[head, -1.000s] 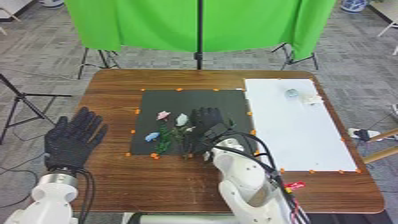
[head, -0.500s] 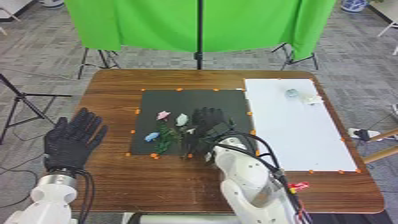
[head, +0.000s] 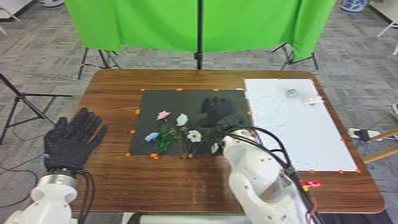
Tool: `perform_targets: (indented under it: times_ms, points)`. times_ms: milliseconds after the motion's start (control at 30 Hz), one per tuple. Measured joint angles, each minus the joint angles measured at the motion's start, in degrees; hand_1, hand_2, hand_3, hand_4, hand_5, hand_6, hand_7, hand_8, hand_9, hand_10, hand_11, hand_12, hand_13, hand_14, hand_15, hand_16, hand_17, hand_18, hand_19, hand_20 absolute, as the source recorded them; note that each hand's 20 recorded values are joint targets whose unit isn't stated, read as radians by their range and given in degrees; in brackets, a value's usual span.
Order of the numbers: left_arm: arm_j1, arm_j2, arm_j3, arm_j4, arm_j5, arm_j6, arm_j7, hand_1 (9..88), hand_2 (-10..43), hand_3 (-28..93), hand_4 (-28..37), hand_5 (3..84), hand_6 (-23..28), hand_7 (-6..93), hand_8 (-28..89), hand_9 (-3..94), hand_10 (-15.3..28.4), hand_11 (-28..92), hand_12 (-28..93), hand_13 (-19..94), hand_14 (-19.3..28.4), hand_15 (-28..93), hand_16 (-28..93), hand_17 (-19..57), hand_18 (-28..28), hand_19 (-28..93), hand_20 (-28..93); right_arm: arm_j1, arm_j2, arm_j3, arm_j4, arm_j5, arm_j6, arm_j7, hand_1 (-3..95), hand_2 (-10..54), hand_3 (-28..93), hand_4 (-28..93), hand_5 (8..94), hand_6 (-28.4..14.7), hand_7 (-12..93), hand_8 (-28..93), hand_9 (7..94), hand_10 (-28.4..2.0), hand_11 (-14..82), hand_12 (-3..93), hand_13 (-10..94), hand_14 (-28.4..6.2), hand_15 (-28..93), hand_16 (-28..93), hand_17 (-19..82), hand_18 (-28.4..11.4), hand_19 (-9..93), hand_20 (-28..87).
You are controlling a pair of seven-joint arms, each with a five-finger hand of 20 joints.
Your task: Arrange flowers
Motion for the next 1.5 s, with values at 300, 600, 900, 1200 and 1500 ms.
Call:
perform_targets:
  times_ms: [300,600,900,1200,1500]
  points:
    - [1.3,-0.29,-0.38,-1.12,-0.03,0.01,1.45,28.4,14.3,78,-28.3,50.1,8.8,20.0,-10,43.2,15.5,28,13,31,16.3,48,-7,-5.7,16.3,40,17,6.5,6.7,16.4,8.9,2.7,4.2,6.8,48.7,-9.5,85,-28,48.4,-3.1,21,-15,43.2,-15.1,11.8,12.1,37,-16.9,35,12,21,-21.1,65,20]
    - [1.9,-0.33,-0.61,-1.70,0.07,0.02,2.31,28.2,14.1,79,-28.3,50.0,8.7,20.1,-10,42.8,15.6,28,13,31,16.2,48,-7,-5.7,16.3,40,17,7.8,15.1,23.9,12.7,3.1,-1.4,6.8,47.2,-9.5,86,-28,40.1,-2.7,22,-16,32.5,-13.8,12.0,10.1,29,-17.1,33,11,17,-21.0,63,19]
    - [1.9,-0.32,-0.58,-1.88,0.45,0.02,2.87,29.5,14.2,81,-27.8,49.9,8.7,20.2,-11,42.8,15.5,28,13,31,16.3,48,-7,-5.7,16.2,40,17,10.0,15.1,25.6,21.3,-0.5,-8.4,-0.7,53.4,-9.5,87,-28,37.2,-0.3,22,-17,28.9,-10.5,12.0,7.1,30,-14.5,30,12,18,-19.6,63,20]
    - [1.9,-0.28,-0.32,-1.93,0.69,0.01,2.95,28.7,14.2,79,-28.2,50.0,8.8,20.1,-10,43.1,15.4,28,13,32,16.2,47,-7,-5.7,16.2,40,17,12.7,15.0,21.9,28.5,-4.0,-4.7,0.6,80.7,-9.5,28,-27,59.0,2.2,25,-12,68.9,-9.2,14.3,31.7,63,-4.9,39,39,31,-18.0,77,40]
    - [2.0,-0.28,-0.24,-2.02,0.59,-0.02,2.87,28.6,14.1,79,-28.3,50.0,8.7,20.2,-10,43.1,15.5,28,13,32,16.2,47,-7,-5.7,16.3,40,17,11.4,15.1,20.6,30.7,-2.5,7.2,4.3,71.6,-9.3,48,-28,73.6,1.0,34,3,84.2,-9.8,14.4,48.0,71,-6.6,49,43,35,-18.7,80,47]
